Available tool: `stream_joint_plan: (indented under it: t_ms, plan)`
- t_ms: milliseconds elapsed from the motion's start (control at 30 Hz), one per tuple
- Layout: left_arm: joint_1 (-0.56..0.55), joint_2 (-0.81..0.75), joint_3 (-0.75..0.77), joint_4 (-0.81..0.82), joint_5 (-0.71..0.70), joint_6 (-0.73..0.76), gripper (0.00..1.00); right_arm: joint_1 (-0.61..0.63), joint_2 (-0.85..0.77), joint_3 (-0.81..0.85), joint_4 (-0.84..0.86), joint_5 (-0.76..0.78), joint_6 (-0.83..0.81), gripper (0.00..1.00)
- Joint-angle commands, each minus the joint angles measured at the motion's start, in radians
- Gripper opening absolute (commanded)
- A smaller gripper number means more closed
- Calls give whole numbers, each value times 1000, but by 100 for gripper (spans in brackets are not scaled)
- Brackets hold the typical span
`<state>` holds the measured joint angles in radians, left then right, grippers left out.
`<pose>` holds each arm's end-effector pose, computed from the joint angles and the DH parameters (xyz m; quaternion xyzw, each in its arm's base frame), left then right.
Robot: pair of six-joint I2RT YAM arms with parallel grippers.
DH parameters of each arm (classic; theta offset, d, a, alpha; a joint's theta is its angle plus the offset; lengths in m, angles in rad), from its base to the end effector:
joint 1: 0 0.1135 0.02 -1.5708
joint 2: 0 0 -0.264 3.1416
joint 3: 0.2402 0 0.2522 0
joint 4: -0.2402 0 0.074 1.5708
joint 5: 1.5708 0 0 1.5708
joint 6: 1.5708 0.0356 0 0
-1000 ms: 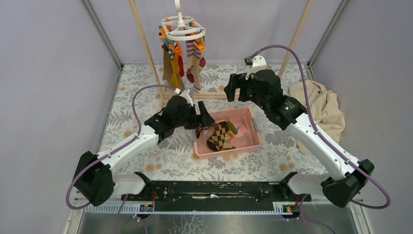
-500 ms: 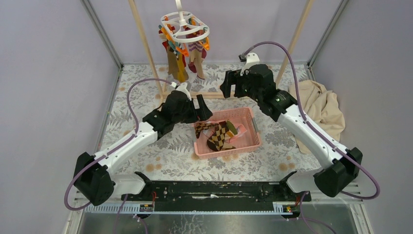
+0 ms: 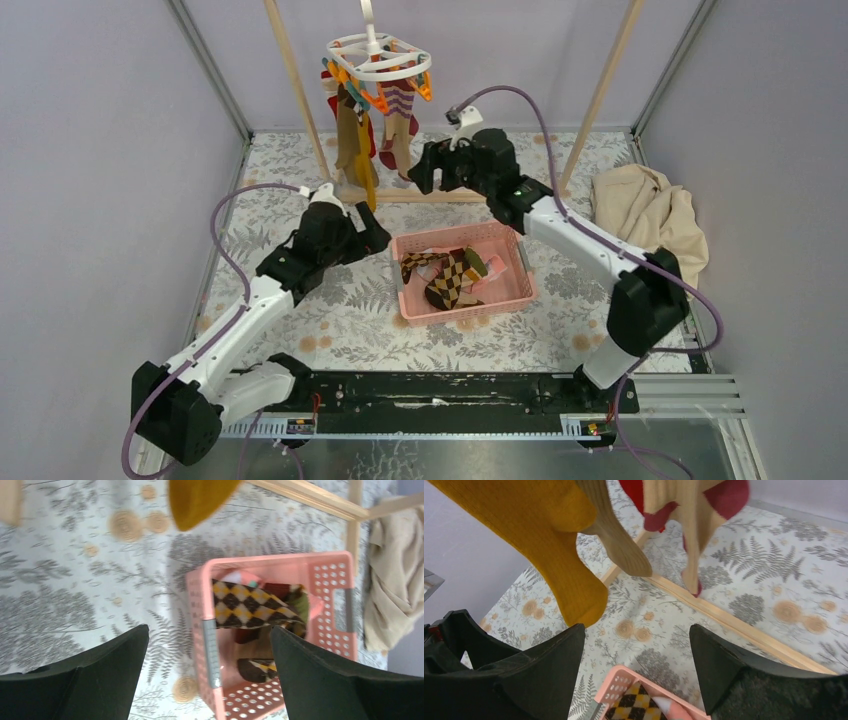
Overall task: Remove the socks clipped to the hanger
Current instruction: Place the sock in the bin, then move the hanger to the clothesline.
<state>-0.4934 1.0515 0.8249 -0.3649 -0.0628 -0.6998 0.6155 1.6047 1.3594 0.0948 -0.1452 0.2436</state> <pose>0.2055 -0.1080 0.2851 -0.1055 0.8758 -0.2412 0.4044 0.3148 0.2289 0.3597 -0.1863 0.7345 0.3208 0.5683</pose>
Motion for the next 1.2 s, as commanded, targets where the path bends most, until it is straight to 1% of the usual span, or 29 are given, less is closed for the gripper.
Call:
stream_joint_plan:
  t_ms: [0, 133, 200, 433, 667, 733, 900, 933, 967, 1033, 1100, 1167]
  plan:
    - [85, -54, -58, -37, 25, 25, 99, 71, 74, 83, 138, -19, -13, 83]
    - [158, -87, -84, -43, 58, 37, 99, 130, 131, 101, 201, 40, -32, 84]
    - [190, -95, -93, -43, 100, 41, 99, 153, 155, 102, 239, 72, -31, 84]
    - [230, -89, -100, -41, 139, 67, 99, 180, 258, 128, 329, 140, -22, 84]
    - [248, -81, -101, -37, 157, 82, 99, 180, 351, 212, 340, 252, -12, 73]
    - [251, -80, -100, -37, 162, 83, 99, 181, 373, 239, 334, 257, -14, 66]
    - [257, -76, -99, -37, 170, 87, 99, 180, 395, 286, 312, 239, -12, 38]
    - [257, -77, -97, -37, 171, 88, 99, 181, 391, 285, 312, 231, -12, 35]
    - [259, -77, -98, -38, 171, 86, 99, 181, 385, 281, 312, 224, -10, 26]
    - [259, -79, -99, -39, 172, 86, 99, 181, 372, 269, 306, 217, -8, 14]
    - [259, -79, -101, -38, 173, 85, 99, 181, 350, 246, 309, 211, -5, 7]
    - [259, -78, -100, -37, 177, 84, 99, 181, 319, 213, 313, 212, -4, 6]
